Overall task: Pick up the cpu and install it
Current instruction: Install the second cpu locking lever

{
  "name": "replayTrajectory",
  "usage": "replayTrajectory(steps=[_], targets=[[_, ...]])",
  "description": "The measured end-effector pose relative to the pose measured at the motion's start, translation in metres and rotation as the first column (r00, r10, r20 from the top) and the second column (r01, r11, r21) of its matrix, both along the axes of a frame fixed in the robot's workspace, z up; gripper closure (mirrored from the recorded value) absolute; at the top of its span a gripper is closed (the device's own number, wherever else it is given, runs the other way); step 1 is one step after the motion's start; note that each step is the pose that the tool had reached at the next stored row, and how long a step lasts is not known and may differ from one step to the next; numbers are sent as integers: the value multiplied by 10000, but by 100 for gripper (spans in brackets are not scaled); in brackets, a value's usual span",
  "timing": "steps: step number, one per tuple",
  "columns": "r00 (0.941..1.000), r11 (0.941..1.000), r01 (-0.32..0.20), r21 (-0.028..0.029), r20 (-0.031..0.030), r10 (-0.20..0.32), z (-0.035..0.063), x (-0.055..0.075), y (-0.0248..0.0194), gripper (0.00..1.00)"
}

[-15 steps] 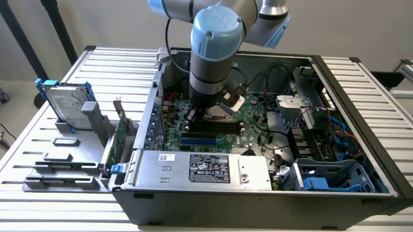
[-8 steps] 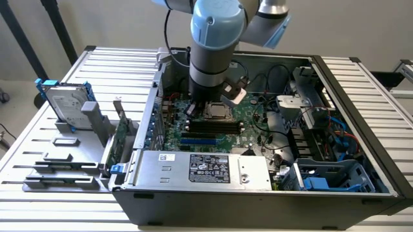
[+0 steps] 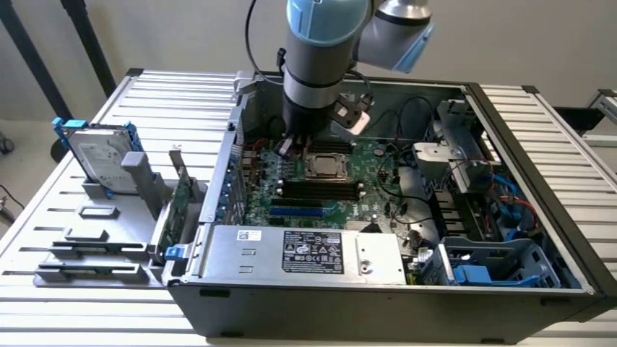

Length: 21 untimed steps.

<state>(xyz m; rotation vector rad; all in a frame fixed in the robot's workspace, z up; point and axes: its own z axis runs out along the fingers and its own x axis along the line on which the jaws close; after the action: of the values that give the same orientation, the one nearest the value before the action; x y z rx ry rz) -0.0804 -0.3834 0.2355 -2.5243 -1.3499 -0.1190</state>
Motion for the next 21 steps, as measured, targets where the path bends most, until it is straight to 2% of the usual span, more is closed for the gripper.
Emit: replayTrajectory(steps=[3,12,15,21], targets=[[9999,9999,-141,-33,0,141,15,0,57,89],[9979,9976,-655,-206,-6,655,23,-2,206,89],[9962,9959,-870,-265,3,870,23,-2,231,89],[9904,9895,-1382,-429,43,1385,28,-2,248,89]])
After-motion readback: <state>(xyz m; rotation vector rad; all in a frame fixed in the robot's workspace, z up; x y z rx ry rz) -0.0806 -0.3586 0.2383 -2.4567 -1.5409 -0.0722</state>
